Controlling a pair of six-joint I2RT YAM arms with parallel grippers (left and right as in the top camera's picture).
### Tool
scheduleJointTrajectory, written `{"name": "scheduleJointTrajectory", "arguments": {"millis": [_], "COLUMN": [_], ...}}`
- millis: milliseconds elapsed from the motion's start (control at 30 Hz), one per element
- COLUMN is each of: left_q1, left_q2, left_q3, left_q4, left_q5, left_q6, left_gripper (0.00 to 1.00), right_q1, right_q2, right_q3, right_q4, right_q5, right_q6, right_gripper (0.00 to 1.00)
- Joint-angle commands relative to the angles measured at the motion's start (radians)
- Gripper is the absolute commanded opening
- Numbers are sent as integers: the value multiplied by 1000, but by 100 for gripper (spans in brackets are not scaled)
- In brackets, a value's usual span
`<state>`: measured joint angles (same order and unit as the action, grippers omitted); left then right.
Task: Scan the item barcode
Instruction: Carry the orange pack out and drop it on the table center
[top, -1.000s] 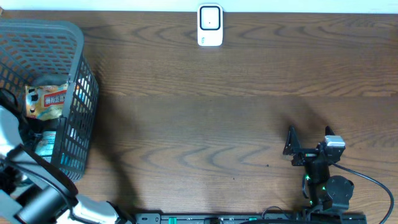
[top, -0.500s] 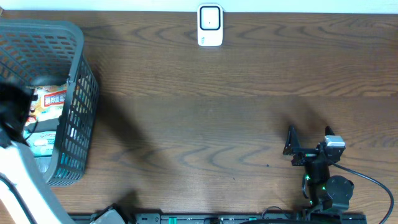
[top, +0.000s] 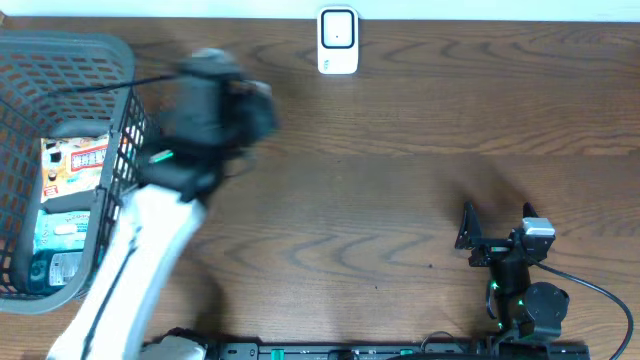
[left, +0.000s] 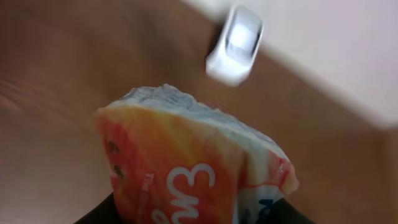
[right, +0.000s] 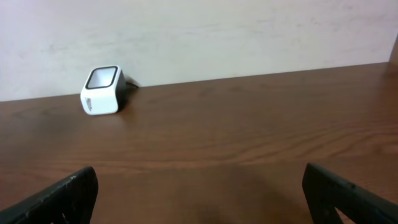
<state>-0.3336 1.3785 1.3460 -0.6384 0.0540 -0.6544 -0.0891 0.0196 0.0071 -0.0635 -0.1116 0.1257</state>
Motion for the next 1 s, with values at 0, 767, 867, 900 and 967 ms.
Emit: {"name": "scheduleJointTrajectory", "arguments": {"millis": [0, 767, 867, 900, 967], "left_q1": [-135, -360, -360, -360, -360], "left_q2": [175, 602, 602, 602, 602], "left_q3": [0, -3, -23, -33, -52], "left_q4": [17, 65, 45, 49, 58], "left_q5": [-111, -139, -156, -156, -156], "left_q6": [0, -65, -65, -66, -76], "left_gripper": [41, 41, 41, 41, 41], "right_q1": [5, 5, 5, 5, 5], "right_q2": [0, 0, 0, 0, 0], "right_q3": [-2, -2, -2, -2, -2], "right_q4": [-3, -3, -3, -3, -3], "right_q5": [5, 5, 5, 5, 5], "right_q6": [8, 8, 8, 8, 8], "right_gripper": [99, 99, 99, 99, 99]}}
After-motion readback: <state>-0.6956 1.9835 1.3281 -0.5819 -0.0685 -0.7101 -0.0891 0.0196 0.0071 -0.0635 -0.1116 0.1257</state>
